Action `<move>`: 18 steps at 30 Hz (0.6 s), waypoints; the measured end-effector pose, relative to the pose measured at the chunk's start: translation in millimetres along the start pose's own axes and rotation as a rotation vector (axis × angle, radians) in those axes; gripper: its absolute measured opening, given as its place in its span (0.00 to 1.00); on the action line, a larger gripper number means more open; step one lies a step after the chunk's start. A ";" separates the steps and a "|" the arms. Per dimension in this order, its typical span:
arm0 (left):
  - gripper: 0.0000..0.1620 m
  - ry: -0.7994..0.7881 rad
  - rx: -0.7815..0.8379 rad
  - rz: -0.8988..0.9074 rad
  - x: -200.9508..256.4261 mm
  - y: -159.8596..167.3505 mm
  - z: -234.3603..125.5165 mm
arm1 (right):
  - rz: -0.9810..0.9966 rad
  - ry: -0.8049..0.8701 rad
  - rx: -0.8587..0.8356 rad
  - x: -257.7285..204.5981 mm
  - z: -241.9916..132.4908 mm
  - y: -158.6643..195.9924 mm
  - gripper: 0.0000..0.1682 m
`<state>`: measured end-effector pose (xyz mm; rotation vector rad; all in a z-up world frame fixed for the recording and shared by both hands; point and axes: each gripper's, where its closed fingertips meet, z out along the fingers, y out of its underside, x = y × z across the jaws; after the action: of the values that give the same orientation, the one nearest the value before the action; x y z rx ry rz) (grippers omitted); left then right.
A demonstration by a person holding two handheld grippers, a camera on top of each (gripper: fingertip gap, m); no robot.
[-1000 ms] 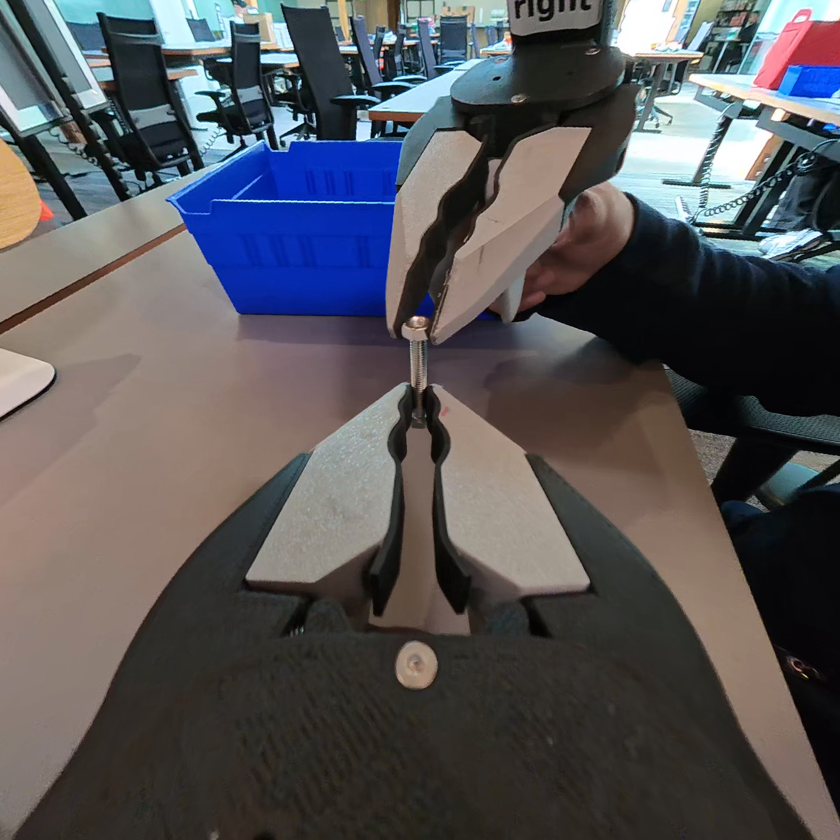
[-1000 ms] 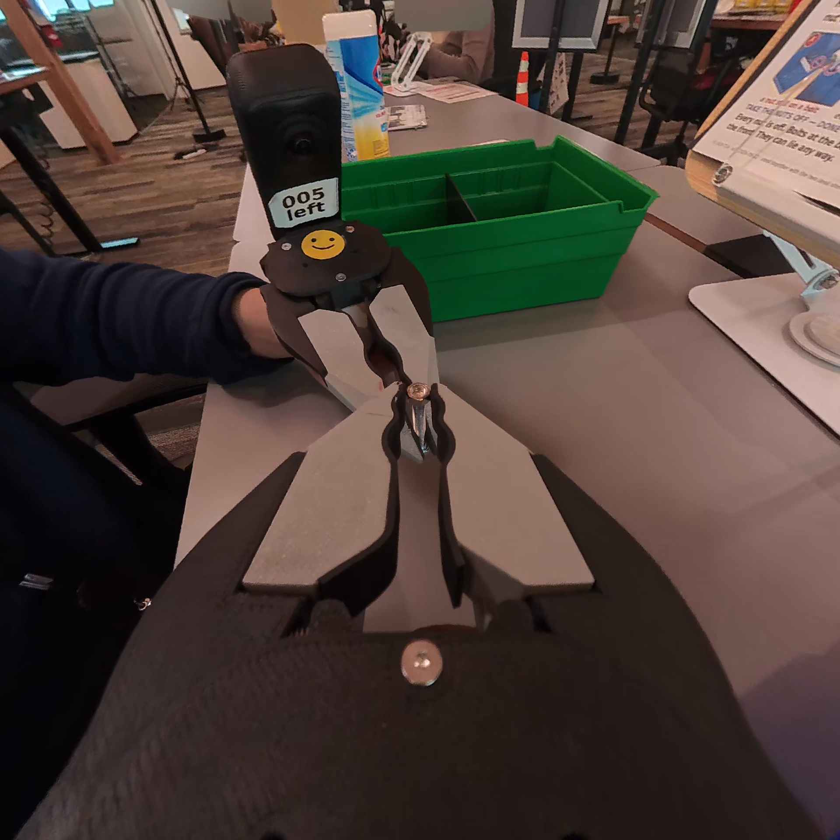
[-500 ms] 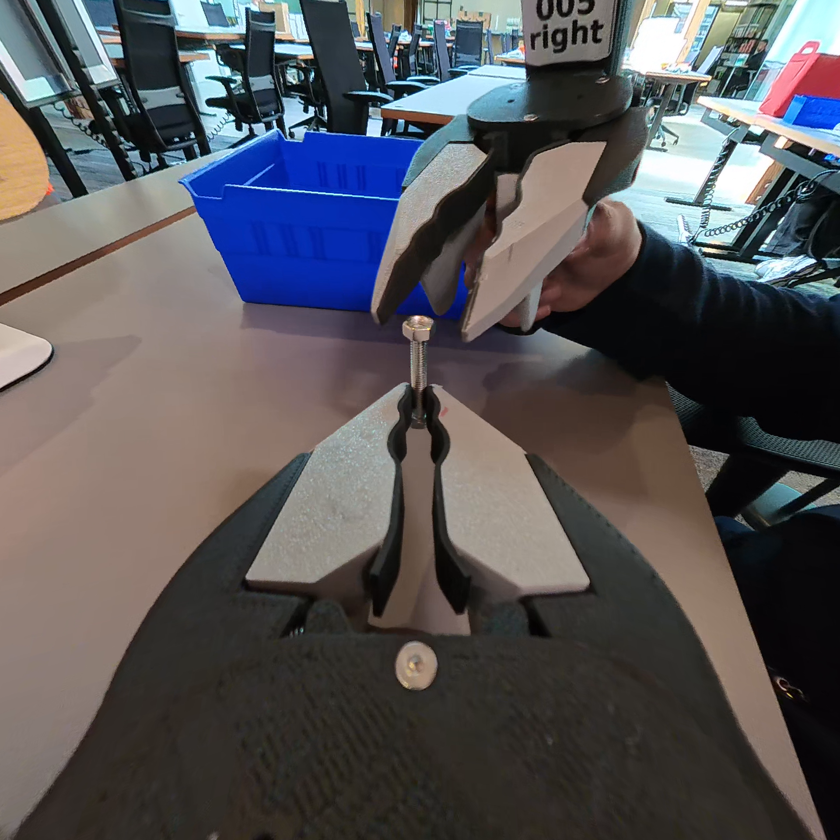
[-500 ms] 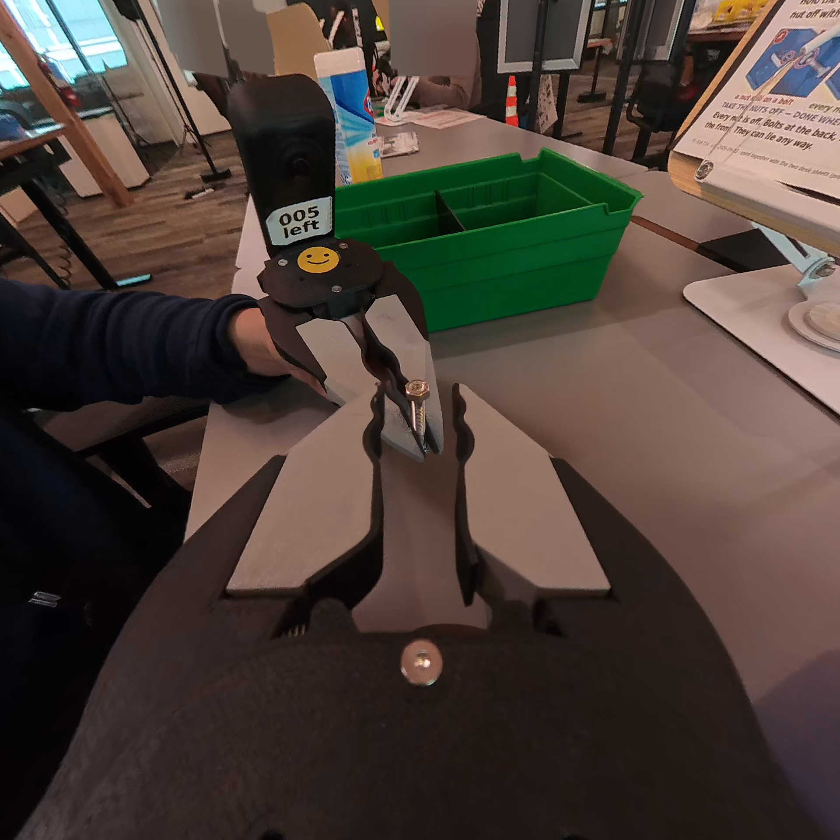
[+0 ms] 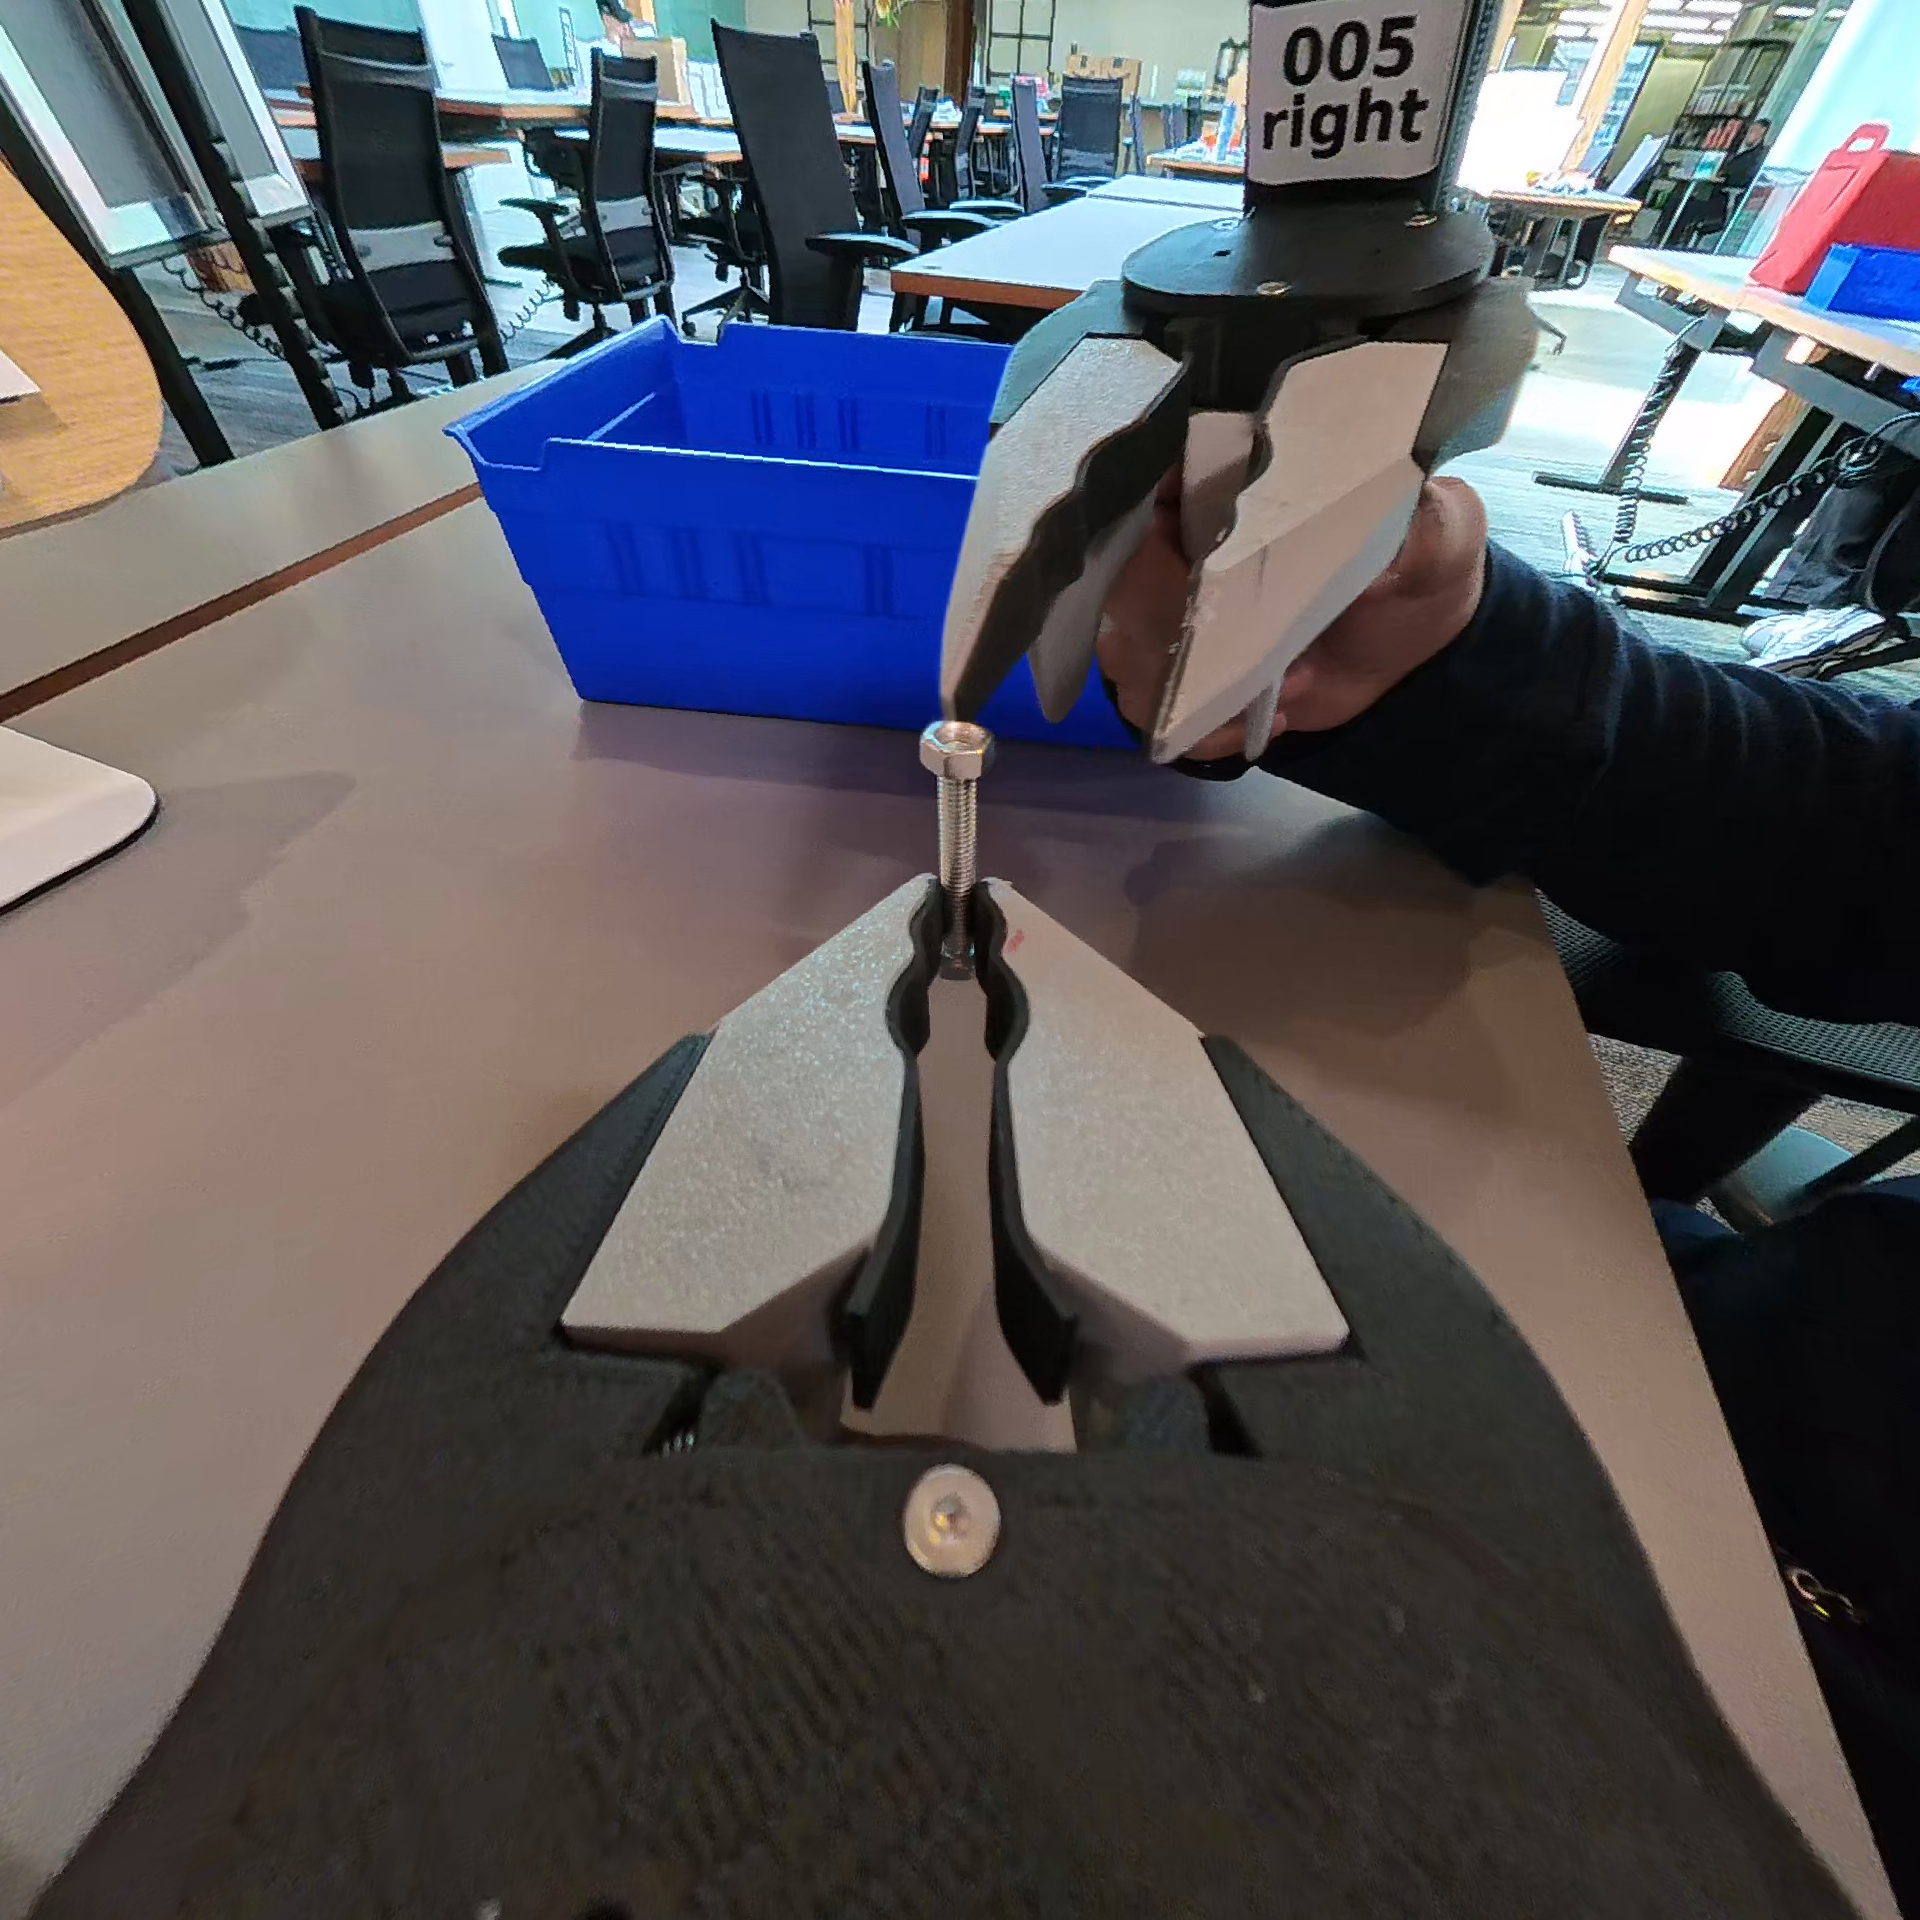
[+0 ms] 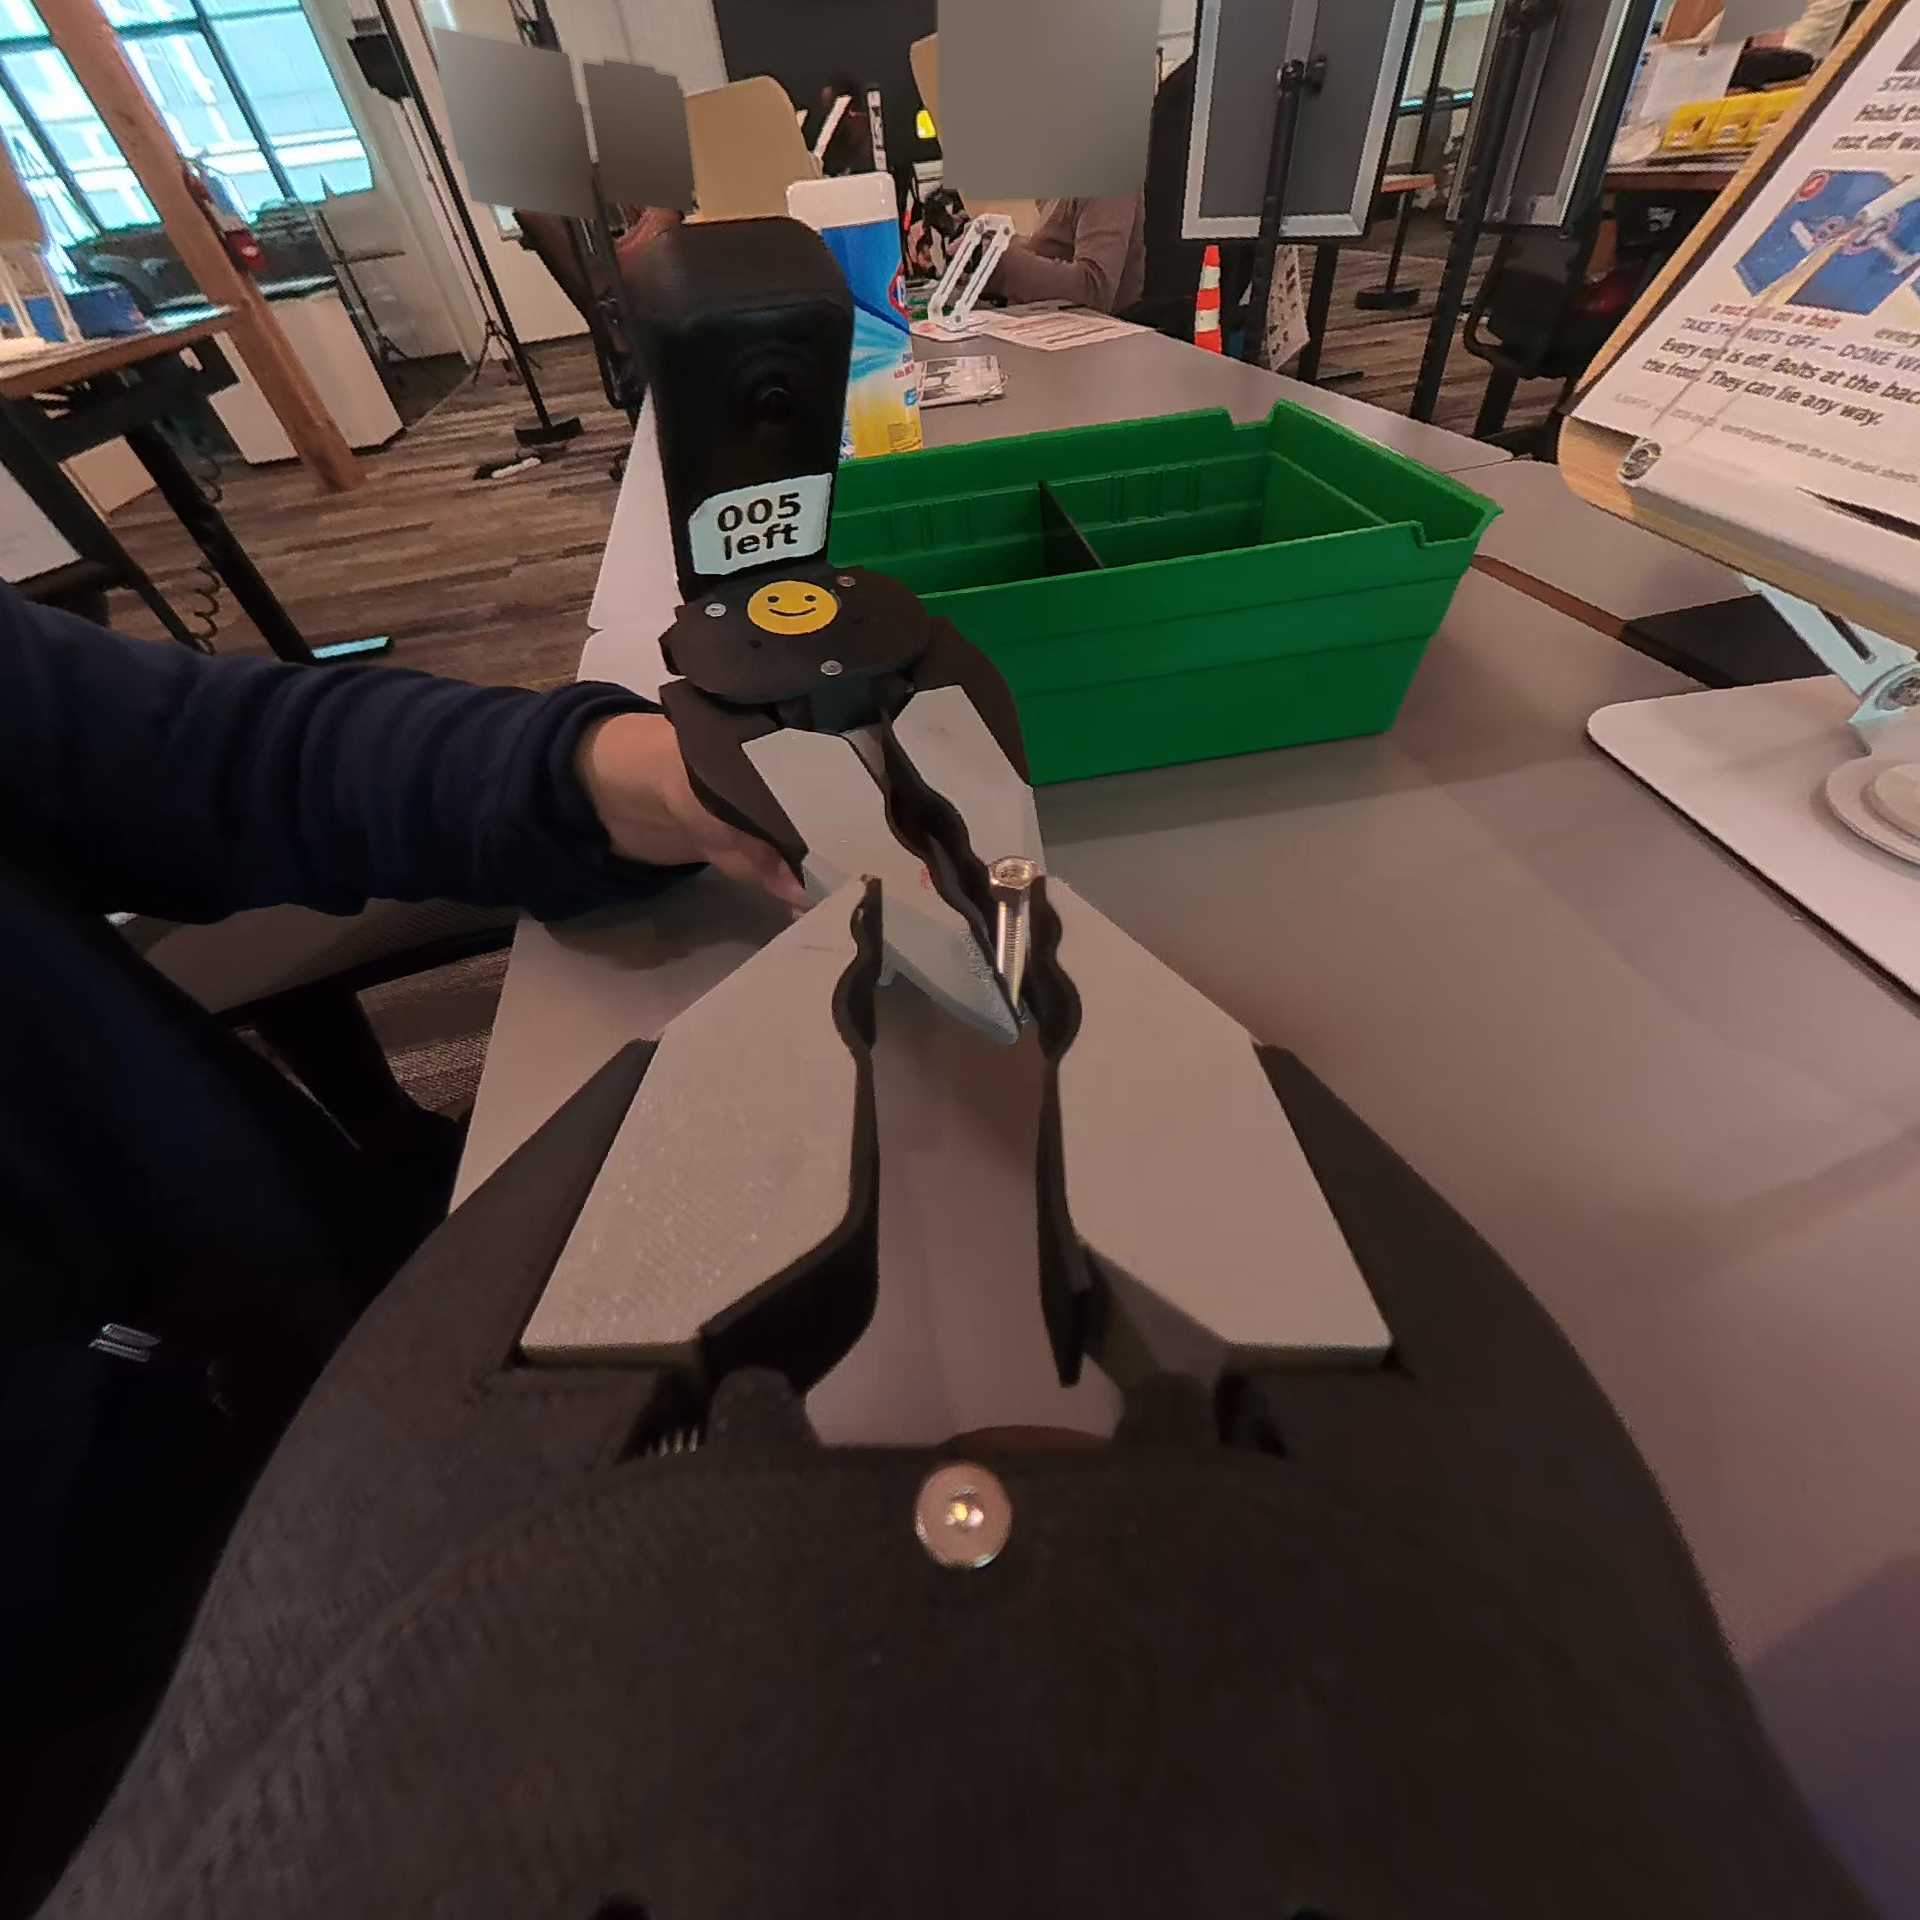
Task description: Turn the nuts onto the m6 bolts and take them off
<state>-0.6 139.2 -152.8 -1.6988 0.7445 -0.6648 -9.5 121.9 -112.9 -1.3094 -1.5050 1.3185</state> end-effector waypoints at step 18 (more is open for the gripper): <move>0.02 -0.007 -0.004 -0.011 -2.0 0.7 -0.1 | -0.014 -0.013 -0.034 -3.7 3.5 4.9 0.11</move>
<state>-2.0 140.6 -153.5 -1.7089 0.7326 -0.6646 -11.0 117.3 -118.1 -1.3115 -1.5486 1.3002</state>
